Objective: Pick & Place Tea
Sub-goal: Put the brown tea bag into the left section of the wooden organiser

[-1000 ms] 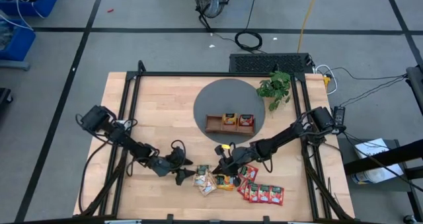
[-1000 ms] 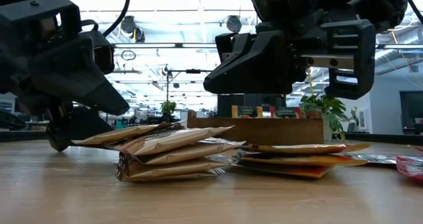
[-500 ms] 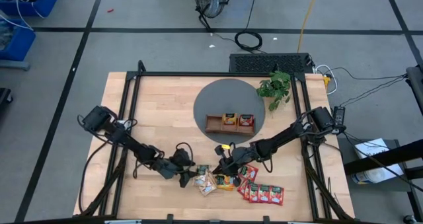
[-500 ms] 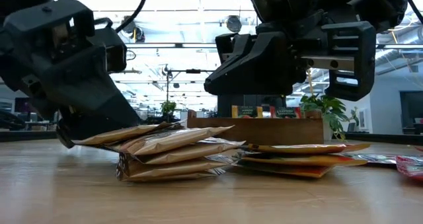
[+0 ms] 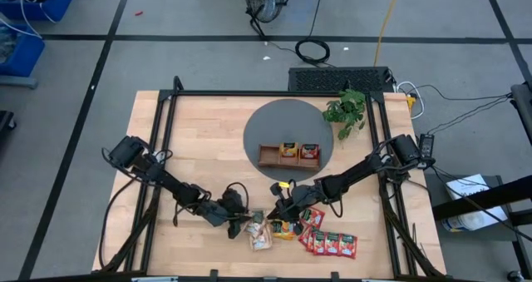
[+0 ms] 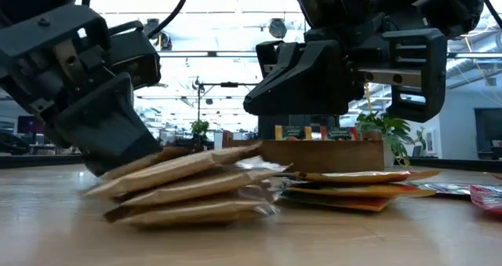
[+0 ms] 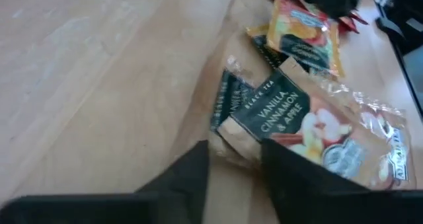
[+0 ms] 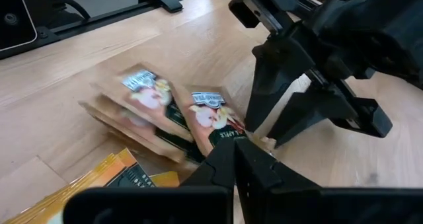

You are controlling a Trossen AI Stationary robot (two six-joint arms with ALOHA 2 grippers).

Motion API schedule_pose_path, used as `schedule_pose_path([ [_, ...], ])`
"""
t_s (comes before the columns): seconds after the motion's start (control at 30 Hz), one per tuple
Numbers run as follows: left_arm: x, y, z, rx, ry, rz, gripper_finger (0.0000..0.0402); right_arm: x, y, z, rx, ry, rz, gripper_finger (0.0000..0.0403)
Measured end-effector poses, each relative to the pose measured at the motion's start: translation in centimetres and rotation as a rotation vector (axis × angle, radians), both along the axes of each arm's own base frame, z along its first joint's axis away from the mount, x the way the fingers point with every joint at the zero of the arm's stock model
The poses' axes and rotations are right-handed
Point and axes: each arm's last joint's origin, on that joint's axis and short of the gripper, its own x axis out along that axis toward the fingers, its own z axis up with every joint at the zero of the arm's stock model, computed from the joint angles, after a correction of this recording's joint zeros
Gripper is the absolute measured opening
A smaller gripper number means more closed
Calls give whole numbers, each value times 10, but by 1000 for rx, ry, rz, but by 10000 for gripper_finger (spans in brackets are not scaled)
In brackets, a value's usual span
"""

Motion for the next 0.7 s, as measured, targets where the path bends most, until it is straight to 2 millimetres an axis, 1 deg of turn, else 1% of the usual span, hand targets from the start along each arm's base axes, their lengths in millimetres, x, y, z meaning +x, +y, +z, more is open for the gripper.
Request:
schedule_pose_path([
  [0.1,1,2,0,15,-3,3,37,0,0,0,-5,2,1,0],
  [0.13,2,4,0,25,-7,10,19,0,0,-1,-7,3,1,0],
  [0.17,3,5,1,30,-12,20,11,0,0,-1,-8,3,2,0],
  [0.33,5,8,7,67,-37,28,4,0,0,-1,-9,4,2,0],
  [0.6,4,11,32,111,-118,29,3,1,-4,-1,-9,13,-11,0],
  [0.7,2,14,38,150,-115,51,2,1,-6,-1,-5,15,-18,0],
])
